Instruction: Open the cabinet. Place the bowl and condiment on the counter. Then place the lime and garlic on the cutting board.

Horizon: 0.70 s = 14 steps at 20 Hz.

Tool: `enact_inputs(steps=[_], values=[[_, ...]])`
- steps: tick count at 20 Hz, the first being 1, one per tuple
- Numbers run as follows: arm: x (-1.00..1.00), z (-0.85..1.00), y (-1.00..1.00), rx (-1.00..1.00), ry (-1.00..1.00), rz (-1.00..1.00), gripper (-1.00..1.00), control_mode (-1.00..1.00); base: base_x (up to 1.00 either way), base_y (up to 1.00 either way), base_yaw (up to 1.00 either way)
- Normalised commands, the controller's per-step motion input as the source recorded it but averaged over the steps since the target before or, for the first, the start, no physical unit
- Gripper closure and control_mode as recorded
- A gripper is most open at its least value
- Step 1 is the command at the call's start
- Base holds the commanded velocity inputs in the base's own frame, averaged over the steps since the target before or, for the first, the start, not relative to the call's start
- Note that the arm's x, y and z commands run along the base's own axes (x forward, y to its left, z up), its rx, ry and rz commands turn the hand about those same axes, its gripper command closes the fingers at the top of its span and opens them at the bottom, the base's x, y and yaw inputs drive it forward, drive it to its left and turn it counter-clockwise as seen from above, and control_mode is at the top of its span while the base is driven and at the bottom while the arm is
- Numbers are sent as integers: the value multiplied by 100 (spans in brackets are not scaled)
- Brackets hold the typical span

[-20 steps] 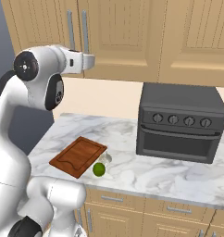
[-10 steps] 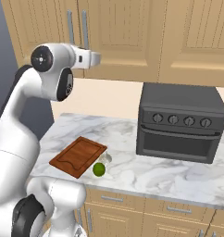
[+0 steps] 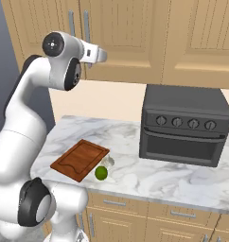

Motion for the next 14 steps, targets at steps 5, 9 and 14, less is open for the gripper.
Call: enact_inputs(steps=[5,9,14], values=[[3,-36,-5,0,-7,2,-100,-100,0,0,0],[43,-16,-5,0,-1,0,-100,-100,0,0,0],[64,-1,-1,1,0,0,-100,-100,0,0,0]])
